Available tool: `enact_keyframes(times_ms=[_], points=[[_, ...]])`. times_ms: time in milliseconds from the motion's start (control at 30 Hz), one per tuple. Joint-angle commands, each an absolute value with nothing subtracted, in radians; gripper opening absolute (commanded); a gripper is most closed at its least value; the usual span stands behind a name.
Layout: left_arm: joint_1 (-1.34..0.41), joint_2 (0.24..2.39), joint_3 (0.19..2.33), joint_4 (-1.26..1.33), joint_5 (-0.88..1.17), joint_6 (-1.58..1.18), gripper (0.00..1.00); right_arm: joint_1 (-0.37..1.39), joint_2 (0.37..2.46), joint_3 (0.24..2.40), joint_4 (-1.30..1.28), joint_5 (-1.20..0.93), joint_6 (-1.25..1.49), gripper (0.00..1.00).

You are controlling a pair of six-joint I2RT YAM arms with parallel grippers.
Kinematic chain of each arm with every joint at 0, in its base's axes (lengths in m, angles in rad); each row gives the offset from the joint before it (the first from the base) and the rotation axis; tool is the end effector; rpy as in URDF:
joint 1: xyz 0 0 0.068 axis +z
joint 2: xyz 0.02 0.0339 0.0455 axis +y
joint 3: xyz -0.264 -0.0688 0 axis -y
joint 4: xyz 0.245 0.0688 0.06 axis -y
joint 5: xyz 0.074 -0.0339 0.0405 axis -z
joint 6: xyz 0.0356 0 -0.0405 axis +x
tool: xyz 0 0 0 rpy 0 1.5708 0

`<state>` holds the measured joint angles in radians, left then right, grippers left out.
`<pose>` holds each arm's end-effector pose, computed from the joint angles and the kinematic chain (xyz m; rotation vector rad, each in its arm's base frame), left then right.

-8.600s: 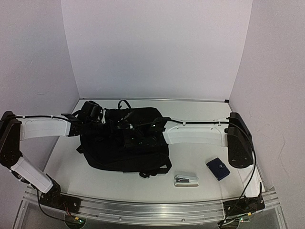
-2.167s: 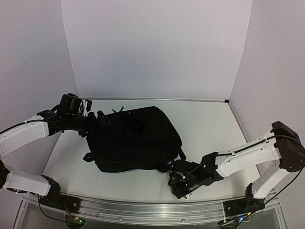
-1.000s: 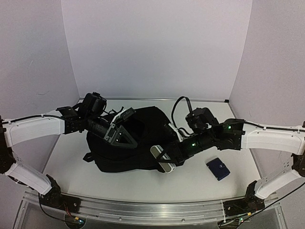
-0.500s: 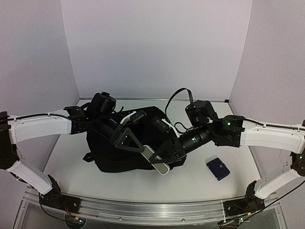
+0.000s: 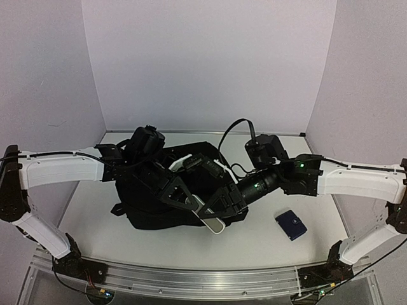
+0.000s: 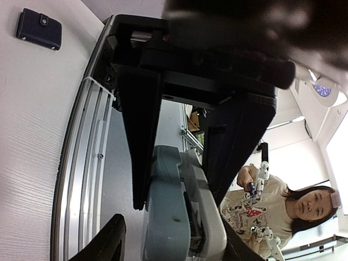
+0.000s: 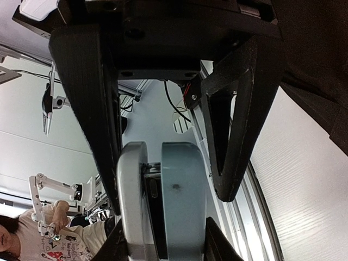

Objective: Pack the student bag
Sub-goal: Pick up the stationery from the center of the board.

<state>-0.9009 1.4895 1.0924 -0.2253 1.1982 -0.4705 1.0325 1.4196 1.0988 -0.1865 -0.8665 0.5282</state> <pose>0.1717 -0.2701 0.2865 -1.2625 -2.0487 1.9383 0.1390 0.2856 0.3070 -1.2057 2.1164 1.7453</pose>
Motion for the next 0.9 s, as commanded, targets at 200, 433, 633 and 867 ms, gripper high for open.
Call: enact_keyframes(times_ms=[200, 433, 633, 867], points=[[-0.907, 1.484, 1.098, -0.105, 1.203, -0.523, 0.35, 1.035, 1.422, 1.101, -0.101, -0.903, 0.525, 0.26], [-0.907, 1.480, 1.064, -0.030, 1.191, -0.569, 0.21, 1.035, 1.415, 1.091, -0.095, -0.900, 0.531, 0.27], [-0.907, 1.463, 1.035, 0.021, 1.152, -0.594, 0.10, 1.034, 1.400, 1.088, -0.093, -0.861, 0.536, 0.42], [-0.905, 1.399, 0.983, 0.033, 0.890, -0.631, 0.00, 0.987, 1.325, 1.062, -0.094, -0.660, 0.553, 0.84]])
